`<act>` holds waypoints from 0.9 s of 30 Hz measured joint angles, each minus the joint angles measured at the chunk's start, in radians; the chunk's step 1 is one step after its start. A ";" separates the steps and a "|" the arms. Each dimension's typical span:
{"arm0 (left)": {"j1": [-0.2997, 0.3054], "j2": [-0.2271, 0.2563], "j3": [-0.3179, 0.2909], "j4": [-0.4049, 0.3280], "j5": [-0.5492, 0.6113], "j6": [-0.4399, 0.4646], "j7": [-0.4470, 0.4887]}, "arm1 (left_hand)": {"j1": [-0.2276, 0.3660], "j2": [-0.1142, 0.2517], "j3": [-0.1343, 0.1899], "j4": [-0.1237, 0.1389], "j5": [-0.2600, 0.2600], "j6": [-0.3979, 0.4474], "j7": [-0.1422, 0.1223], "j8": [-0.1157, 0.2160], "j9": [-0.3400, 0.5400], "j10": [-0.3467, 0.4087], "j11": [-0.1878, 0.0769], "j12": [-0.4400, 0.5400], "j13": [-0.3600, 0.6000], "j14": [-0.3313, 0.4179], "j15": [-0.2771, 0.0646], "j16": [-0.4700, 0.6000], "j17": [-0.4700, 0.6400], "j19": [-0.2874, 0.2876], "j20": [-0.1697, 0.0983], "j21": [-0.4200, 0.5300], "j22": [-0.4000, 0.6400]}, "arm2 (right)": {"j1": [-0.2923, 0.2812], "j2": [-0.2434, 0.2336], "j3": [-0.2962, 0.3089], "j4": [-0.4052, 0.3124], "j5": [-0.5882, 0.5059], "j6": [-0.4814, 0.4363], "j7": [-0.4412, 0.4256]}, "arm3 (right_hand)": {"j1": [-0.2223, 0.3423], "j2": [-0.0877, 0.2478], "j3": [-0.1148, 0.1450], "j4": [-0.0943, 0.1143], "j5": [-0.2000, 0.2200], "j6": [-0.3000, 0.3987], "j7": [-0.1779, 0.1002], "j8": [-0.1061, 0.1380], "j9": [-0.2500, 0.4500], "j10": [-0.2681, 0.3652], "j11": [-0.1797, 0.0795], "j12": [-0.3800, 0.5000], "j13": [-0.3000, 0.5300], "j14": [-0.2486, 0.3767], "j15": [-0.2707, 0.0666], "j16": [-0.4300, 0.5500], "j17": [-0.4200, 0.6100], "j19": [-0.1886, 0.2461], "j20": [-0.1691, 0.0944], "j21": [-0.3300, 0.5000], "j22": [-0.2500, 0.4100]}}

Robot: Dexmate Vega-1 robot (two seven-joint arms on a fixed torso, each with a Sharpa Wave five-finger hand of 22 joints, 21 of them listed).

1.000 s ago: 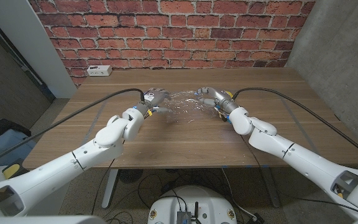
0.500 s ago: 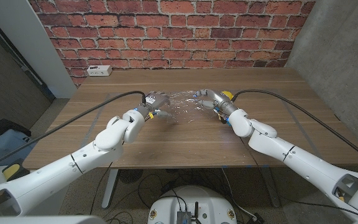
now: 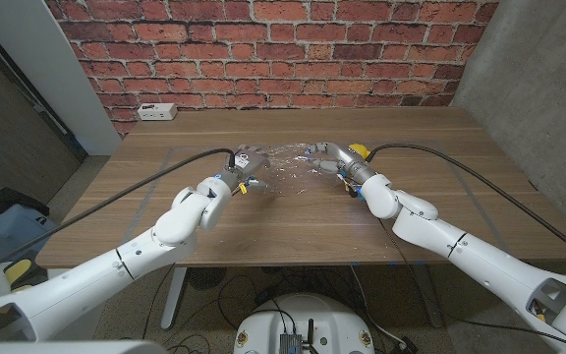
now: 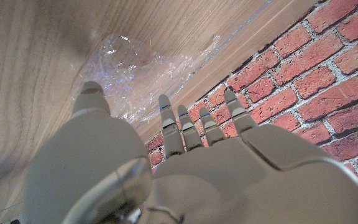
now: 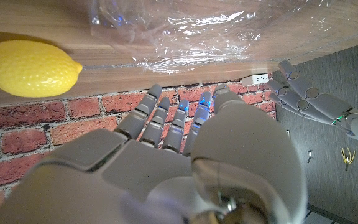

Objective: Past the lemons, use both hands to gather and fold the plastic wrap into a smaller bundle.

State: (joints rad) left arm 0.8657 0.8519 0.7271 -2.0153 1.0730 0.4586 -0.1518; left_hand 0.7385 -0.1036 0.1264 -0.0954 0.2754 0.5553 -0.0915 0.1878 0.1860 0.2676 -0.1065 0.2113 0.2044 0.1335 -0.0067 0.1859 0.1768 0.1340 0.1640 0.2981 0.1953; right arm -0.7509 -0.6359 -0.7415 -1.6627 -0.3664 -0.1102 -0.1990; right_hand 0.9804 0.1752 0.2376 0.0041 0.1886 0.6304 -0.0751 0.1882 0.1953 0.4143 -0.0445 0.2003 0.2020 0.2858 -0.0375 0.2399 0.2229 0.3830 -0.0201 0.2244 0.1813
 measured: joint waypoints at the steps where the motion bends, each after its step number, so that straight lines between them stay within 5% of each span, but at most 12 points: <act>1: 0.000 -0.002 0.001 0.002 0.010 -0.001 -0.004 | 0.006 -0.005 0.002 -0.002 0.000 0.000 0.000 0.000 0.000 -0.001 -0.006 0.000 0.000 0.003 -0.003 0.000 0.000 0.000 0.000 0.000 0.000 | 0.000 0.001 0.000 0.000 0.000 0.000 0.000 | 0.000 0.000 0.000 0.000 0.000 0.000 0.000 0.000 0.000 0.000 0.000 0.000 0.000 0.000 0.000 0.000 0.000 0.001 0.001 0.000 0.000; 20: -0.025 -0.039 0.023 0.055 0.068 -0.047 -0.062 | 0.107 0.063 0.039 -0.039 0.014 0.023 -0.026 0.005 -0.005 0.007 -0.015 0.000 -0.001 0.003 -0.013 0.000 0.000 0.011 -0.011 0.000 0.000 | 0.014 0.015 0.000 0.033 0.003 0.012 -0.010 | 0.000 0.000 0.012 -0.005 0.000 0.001 0.000 0.002 0.000 0.000 0.000 0.000 0.000 0.000 0.000 0.000 -0.001 0.001 0.001 0.000 0.000; 27: -0.040 -0.050 0.036 0.074 0.085 -0.058 -0.088 | 0.132 0.079 0.046 -0.045 0.014 -0.110 -0.029 -0.026 -0.009 -0.034 -0.019 -0.008 -0.005 -0.009 -0.013 0.000 0.000 0.016 -0.016 -0.013 0.000 | 0.022 0.019 -0.002 0.045 0.003 0.015 -0.012 | 0.000 0.000 0.019 -0.011 0.000 0.061 -0.011 0.019 0.000 0.007 0.007 0.000 0.000 0.005 -0.005 0.000 -0.002 0.006 0.006 0.000 0.000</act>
State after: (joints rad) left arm 0.8260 0.8019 0.7636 -1.9417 1.1577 0.4006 -0.2396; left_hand 0.8704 -0.0244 0.1719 -0.1408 0.2899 0.4451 -0.1209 0.1614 0.1766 0.2334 -0.1256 0.2032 0.1997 0.1249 -0.0192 0.1859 0.1769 0.1500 0.1480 0.2849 0.1955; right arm -0.7290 -0.6173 -0.7437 -1.6182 -0.3636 -0.0952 -0.2112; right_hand 0.9805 0.1752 0.2565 -0.0074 0.1886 0.6915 -0.0859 0.2076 0.1956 0.4217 -0.0371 0.2003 0.2020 0.2913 -0.0429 0.2399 0.2211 0.3894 -0.0139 0.2244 0.1815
